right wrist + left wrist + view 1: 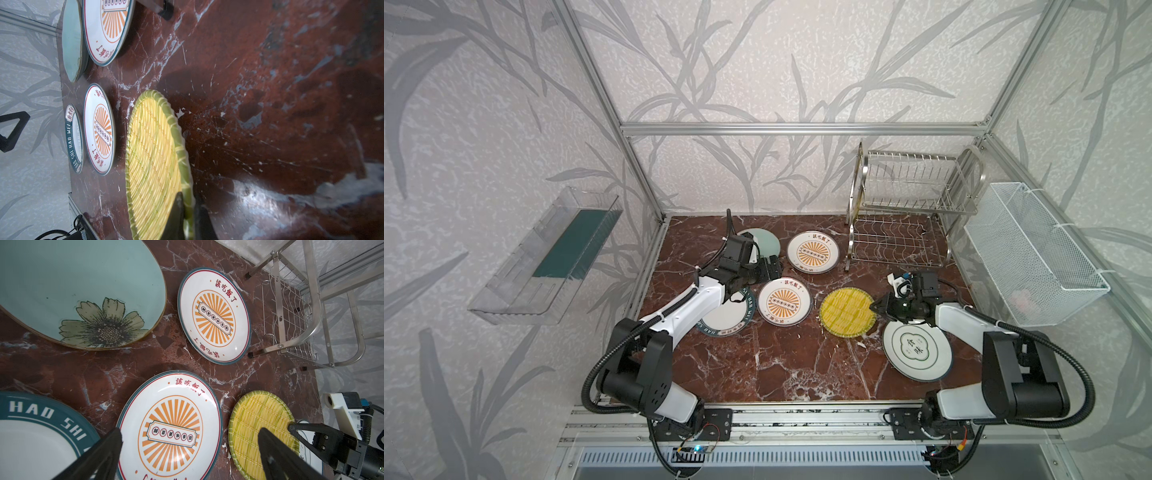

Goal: Load the plates into the dish rack
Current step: 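Grip the bamboo tray's rim with the right gripper and tilt it up, then lift the tray upright with the right gripper while the left gripper grasps its rim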

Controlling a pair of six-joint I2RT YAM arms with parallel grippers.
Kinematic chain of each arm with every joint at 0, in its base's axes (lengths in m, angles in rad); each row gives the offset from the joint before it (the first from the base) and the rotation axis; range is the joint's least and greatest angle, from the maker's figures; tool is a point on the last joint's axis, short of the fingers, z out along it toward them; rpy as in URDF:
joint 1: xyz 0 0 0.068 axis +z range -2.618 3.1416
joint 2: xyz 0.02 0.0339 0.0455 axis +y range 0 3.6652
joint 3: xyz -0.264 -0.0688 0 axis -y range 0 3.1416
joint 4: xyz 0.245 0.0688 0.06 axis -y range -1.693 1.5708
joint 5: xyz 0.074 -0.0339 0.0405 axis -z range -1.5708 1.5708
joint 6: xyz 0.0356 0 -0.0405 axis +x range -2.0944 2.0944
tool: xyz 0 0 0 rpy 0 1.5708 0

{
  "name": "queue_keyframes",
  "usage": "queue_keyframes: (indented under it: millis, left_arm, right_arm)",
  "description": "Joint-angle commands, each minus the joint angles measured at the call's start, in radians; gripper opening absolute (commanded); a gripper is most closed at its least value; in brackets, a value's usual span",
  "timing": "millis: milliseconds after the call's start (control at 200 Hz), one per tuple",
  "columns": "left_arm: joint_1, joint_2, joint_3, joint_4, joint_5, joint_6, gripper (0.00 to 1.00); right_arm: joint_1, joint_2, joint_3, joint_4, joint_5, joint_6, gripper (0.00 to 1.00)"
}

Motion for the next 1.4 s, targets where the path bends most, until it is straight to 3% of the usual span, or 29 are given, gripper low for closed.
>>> queue_keyframes:
  millis: [0, 630, 1165, 1395]
  left_arm:
    - [-0.011, 0.016, 0.034, 0.031, 0.046, -0.026, 0.99]
    - [-0.120, 0.116, 0.058, 0.167, 0.149, -0.103, 0.90]
    - [-0.195, 0.194, 0.081, 0.338, 0.272, -0.193, 0.77]
    - [-0.204, 0.218, 0.077, 0.417, 0.339, -0.212, 0.76]
  right_arm:
    - [-0.010, -0.039, 0.016, -0.037, 0.024, -0.015, 0.00]
    - [-0.038, -0.183, 0.033, 0.014, -0.026, 0.062, 0.00]
    - [-0.040, -0.175, -0.002, 0.365, -0.234, 0.239, 0.00]
    - [-0.040, -0.149, -0.025, 0.537, -0.321, 0.341, 0.00]
